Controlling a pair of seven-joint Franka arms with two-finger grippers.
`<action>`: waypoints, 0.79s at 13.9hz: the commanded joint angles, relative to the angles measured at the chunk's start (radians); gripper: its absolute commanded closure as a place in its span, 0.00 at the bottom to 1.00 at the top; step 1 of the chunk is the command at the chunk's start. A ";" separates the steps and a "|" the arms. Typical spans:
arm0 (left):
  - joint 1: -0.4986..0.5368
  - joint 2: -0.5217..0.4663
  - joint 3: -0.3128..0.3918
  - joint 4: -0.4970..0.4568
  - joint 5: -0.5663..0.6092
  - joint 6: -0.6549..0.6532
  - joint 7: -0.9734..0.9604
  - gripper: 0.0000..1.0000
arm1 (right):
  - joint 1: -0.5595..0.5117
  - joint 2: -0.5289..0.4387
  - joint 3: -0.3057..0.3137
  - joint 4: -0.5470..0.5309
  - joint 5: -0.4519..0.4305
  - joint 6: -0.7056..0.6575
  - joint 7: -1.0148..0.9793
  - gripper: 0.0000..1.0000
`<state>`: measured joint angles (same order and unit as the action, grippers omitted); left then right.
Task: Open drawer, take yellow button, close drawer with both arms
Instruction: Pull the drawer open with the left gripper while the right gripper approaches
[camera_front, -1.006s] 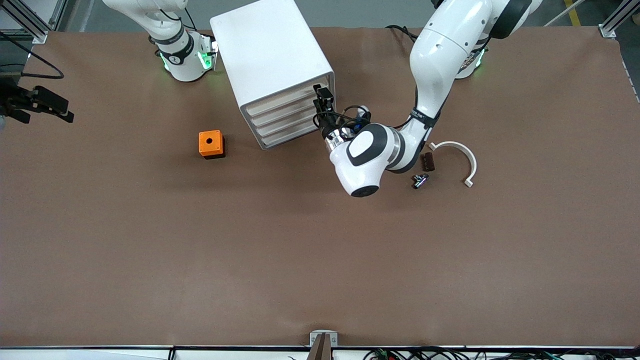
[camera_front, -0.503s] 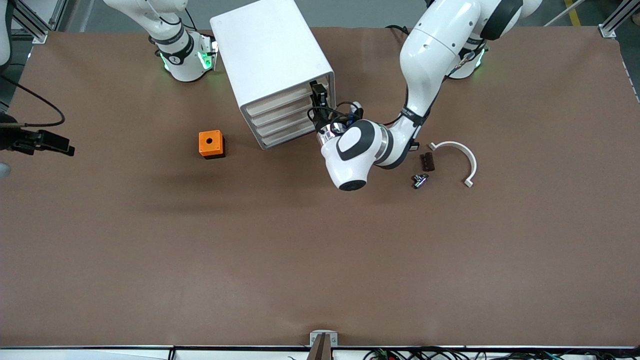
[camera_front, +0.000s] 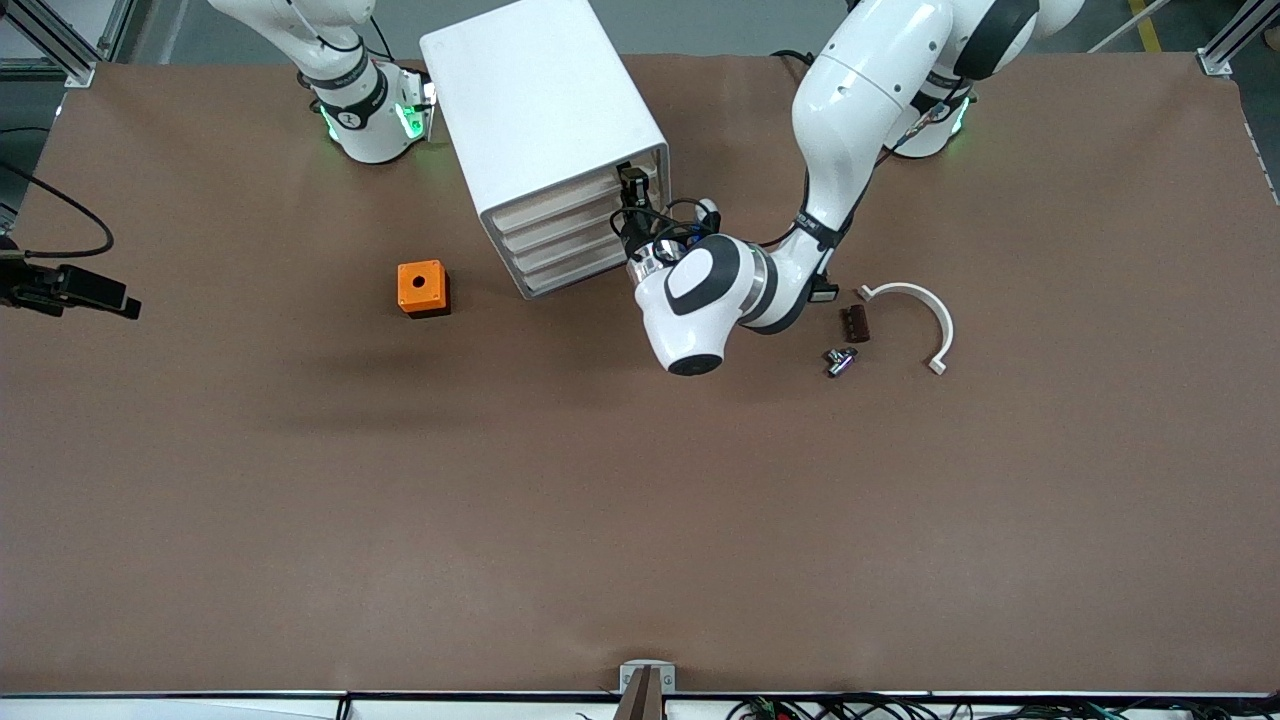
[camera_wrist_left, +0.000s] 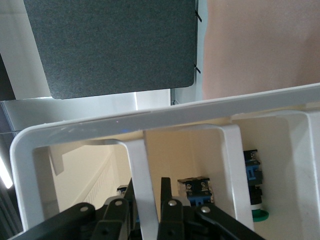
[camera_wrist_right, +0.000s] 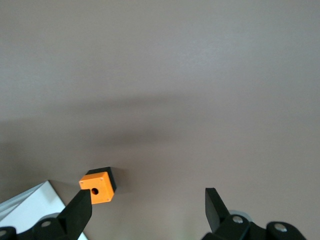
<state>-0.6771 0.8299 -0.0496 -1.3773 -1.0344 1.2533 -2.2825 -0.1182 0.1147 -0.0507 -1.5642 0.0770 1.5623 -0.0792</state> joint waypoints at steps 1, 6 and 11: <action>0.005 0.003 0.002 0.007 -0.007 -0.012 -0.011 0.80 | -0.012 -0.012 0.014 -0.013 0.035 -0.010 0.109 0.00; 0.051 0.001 0.007 0.012 -0.012 -0.012 -0.014 0.83 | 0.075 -0.018 0.020 -0.013 0.102 -0.051 0.548 0.00; 0.102 0.005 0.008 0.012 -0.009 -0.011 -0.014 0.83 | 0.170 -0.017 0.020 -0.007 0.041 -0.048 0.692 0.00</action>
<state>-0.5971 0.8302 -0.0462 -1.3754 -1.0359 1.2528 -2.2831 0.0108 0.1127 -0.0269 -1.5666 0.1415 1.5185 0.5364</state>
